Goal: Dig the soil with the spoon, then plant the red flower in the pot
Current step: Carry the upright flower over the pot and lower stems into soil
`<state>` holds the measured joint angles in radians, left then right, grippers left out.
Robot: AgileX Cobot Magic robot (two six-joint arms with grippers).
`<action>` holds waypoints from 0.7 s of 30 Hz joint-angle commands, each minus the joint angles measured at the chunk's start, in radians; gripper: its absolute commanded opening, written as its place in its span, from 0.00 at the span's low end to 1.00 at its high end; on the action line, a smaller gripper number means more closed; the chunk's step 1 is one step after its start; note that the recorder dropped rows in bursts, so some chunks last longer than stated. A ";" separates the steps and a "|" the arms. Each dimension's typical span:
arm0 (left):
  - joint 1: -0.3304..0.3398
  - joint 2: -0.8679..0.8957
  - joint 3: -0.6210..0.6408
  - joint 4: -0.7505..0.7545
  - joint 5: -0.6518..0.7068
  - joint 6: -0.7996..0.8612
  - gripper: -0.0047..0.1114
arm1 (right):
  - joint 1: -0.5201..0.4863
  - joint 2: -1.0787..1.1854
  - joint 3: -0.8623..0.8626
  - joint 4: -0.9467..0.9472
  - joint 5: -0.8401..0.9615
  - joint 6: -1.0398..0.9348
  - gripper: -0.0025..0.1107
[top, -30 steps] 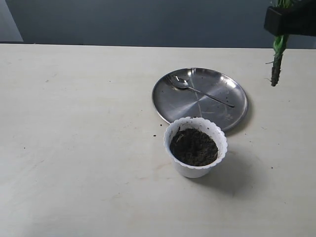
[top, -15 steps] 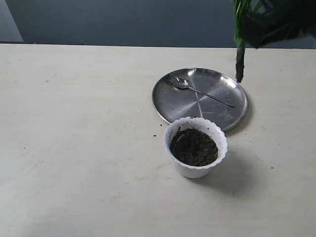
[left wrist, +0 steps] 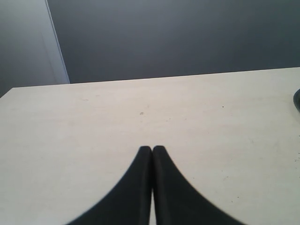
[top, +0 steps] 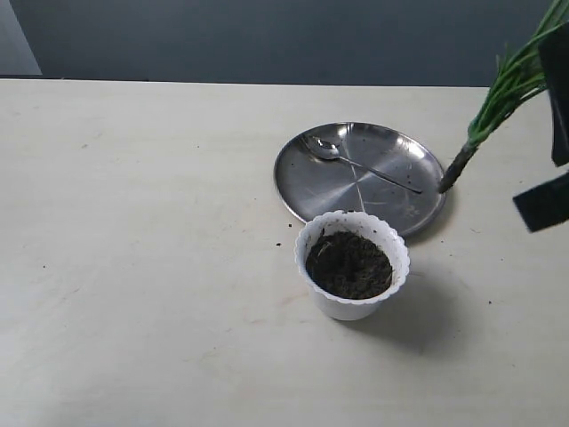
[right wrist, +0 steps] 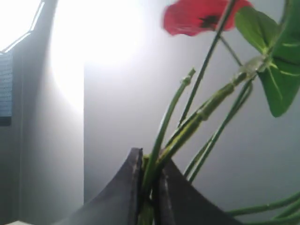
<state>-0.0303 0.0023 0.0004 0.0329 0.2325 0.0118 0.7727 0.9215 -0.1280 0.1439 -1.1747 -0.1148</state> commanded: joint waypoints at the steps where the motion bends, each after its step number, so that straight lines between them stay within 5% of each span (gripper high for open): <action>1: -0.002 -0.002 0.000 0.003 0.000 -0.002 0.04 | -0.005 0.109 0.033 -0.137 -0.046 0.003 0.02; 13: -0.002 -0.002 0.000 0.003 0.000 -0.002 0.04 | -0.005 0.370 0.021 -0.157 -0.046 -0.006 0.02; 21: -0.002 -0.002 0.000 0.003 0.000 -0.002 0.04 | -0.005 0.630 -0.156 -0.222 -0.046 -0.056 0.02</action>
<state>-0.0303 0.0023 0.0004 0.0329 0.2325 0.0118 0.7727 1.4768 -0.2470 -0.0560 -1.2089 -0.1500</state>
